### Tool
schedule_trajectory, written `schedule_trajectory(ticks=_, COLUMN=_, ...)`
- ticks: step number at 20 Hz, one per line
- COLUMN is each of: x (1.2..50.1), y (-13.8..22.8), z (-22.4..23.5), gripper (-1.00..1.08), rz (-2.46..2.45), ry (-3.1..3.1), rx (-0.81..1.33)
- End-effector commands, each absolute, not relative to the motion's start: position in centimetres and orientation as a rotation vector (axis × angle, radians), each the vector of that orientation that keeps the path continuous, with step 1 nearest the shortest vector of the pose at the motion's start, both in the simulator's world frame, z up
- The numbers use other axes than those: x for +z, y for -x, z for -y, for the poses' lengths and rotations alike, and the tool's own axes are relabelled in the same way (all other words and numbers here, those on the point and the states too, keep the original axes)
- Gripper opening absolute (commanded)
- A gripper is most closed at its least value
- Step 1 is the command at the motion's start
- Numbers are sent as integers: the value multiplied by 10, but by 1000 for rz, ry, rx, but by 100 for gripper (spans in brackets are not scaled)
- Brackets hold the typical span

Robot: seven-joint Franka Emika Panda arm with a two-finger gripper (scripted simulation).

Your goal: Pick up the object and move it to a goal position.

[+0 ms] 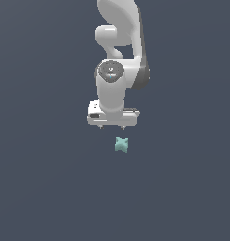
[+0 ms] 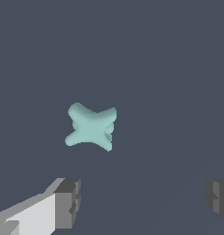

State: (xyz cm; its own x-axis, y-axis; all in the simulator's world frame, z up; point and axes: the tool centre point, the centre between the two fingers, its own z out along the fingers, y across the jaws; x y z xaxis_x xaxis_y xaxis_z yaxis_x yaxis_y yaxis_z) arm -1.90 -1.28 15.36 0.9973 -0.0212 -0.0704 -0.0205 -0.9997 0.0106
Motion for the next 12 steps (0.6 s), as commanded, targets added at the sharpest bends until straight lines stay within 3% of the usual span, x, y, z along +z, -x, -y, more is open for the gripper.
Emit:
schedule_trajectory(ticks=1, x=154, y=19, z=13, gripper=100, rz=33, ry=-3130, rx=-110)
schedule_trajectory(ticks=12, x=158, y=12, z=6, gripper=100, rz=-72, ry=-3121, rx=-100)
